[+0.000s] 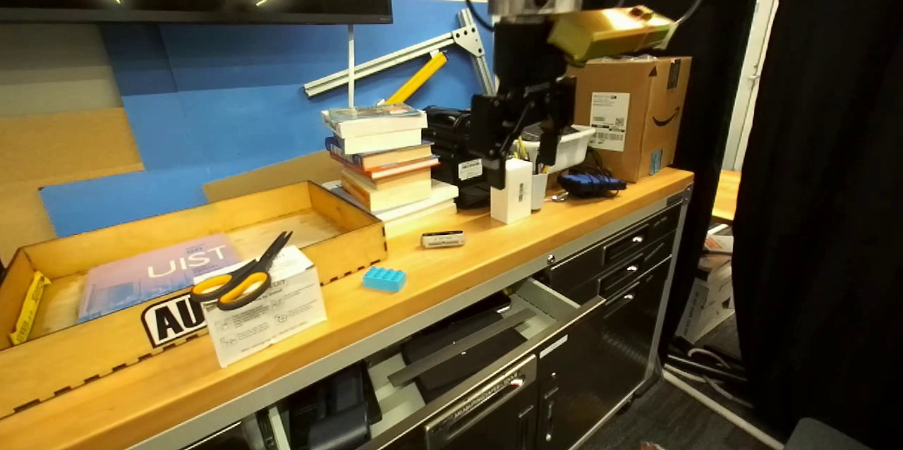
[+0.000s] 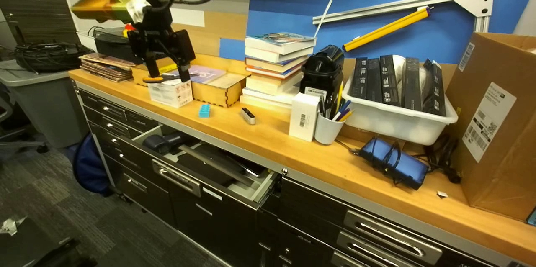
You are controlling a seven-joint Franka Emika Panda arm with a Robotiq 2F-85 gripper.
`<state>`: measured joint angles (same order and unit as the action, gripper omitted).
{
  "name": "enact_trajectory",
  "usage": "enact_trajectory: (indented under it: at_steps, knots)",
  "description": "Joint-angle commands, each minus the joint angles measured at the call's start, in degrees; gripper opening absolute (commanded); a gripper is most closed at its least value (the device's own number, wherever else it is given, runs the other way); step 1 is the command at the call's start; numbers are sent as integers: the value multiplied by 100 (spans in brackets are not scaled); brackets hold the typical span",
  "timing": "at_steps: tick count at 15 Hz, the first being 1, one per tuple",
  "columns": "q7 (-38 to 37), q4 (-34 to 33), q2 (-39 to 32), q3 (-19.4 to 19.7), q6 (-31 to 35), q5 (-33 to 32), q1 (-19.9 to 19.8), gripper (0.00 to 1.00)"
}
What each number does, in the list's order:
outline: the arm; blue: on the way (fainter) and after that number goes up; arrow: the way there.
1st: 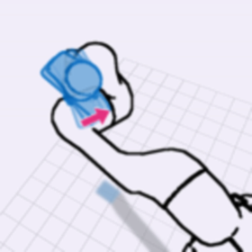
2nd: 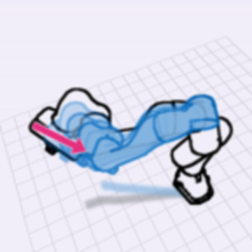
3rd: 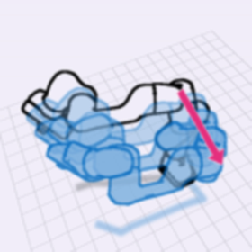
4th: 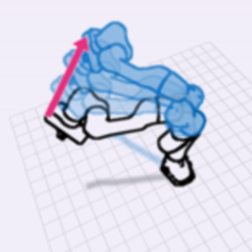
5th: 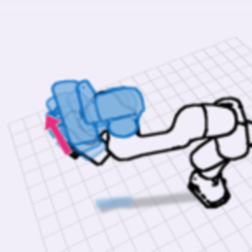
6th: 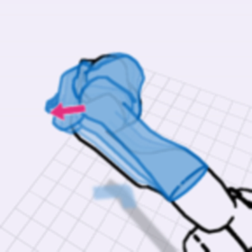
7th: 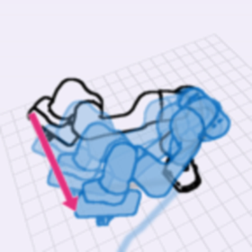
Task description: Put the blue object in the open drawer then close the drawer
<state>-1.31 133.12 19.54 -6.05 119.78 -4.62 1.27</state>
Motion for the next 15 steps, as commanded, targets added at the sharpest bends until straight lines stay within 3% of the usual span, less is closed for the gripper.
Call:
enact_trajectory:
  at_steps: [1, 8, 15]
  knots:
    - [-363, -1095, -1500, -215, -127, -387, 93, 100]
    - [-595, -2849, -3738, -211, -61, -463, 666, 100]
    - [-799, -4032, -4865, -50, -102, -272, 935, 100]
